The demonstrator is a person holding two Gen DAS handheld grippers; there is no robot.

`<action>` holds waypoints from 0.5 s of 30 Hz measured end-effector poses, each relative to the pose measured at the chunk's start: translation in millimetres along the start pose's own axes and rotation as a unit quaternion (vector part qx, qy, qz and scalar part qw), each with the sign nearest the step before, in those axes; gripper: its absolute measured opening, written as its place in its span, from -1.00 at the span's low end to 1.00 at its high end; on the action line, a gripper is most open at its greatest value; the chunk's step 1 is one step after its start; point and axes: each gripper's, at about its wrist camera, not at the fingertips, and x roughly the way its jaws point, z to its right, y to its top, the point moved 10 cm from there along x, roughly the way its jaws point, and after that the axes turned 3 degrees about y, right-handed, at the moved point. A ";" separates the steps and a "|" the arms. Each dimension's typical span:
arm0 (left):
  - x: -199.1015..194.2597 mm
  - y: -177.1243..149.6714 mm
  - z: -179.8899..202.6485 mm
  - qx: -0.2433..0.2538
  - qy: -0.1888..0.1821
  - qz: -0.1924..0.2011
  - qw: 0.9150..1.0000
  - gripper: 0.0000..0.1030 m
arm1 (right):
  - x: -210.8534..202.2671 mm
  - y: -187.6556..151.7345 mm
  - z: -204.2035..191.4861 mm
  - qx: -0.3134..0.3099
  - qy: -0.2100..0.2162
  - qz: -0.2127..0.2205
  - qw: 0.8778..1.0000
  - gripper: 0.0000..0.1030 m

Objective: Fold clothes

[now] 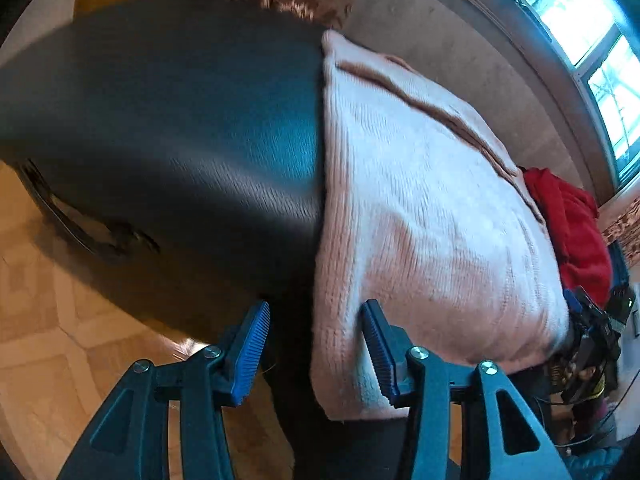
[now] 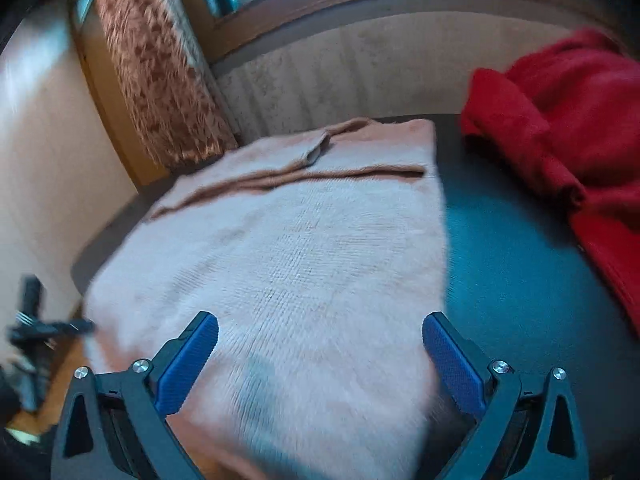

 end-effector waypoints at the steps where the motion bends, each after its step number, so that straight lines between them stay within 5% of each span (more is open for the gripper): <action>1: 2.7 -2.3 2.0 -0.003 -0.007 -0.003 1.000 -0.06 | -8.7 -1.1 5.6 0.013 0.005 0.003 1.000 1.00; 7: 19.0 -15.2 21.0 0.008 -0.029 -0.017 0.999 -0.05 | -35.9 -21.8 42.1 0.105 0.023 0.006 0.994 1.00; 15: 37.8 -28.8 37.8 0.001 -0.042 -0.058 0.997 -0.06 | -25.0 -33.7 1.4 0.118 0.137 -0.003 0.983 1.00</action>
